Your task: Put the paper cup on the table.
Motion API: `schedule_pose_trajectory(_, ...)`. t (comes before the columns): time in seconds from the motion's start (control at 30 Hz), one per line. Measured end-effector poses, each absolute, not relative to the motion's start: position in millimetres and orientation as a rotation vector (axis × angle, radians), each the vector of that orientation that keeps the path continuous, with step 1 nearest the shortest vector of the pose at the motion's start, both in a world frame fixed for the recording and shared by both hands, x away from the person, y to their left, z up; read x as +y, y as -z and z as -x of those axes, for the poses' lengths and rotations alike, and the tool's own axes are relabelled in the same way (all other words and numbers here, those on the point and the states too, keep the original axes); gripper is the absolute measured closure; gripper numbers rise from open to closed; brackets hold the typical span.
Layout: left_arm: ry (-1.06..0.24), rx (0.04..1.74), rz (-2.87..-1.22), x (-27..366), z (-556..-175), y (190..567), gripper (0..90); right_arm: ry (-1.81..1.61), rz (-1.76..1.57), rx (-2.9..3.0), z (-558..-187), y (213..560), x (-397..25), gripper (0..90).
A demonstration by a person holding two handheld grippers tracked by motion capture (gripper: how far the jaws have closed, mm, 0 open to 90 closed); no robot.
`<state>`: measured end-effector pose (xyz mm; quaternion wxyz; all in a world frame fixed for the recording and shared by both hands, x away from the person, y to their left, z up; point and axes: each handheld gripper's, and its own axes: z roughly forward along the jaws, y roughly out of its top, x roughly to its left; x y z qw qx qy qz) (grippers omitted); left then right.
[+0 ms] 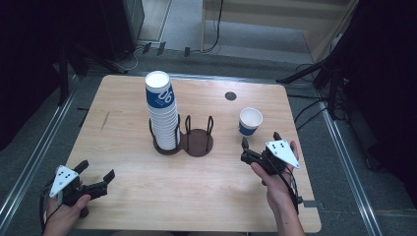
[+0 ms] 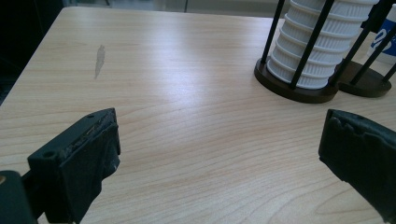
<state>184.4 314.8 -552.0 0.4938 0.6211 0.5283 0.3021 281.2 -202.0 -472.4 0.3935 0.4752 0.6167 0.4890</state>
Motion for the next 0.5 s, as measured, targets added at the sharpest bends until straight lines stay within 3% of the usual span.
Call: schedule_pose_trajectory(0.5, -0.725, 1.288, -1.514, 314, -185, 552, 0.0, -1.239, -1.239, 1.56, -255, 484, -218, 0.0)
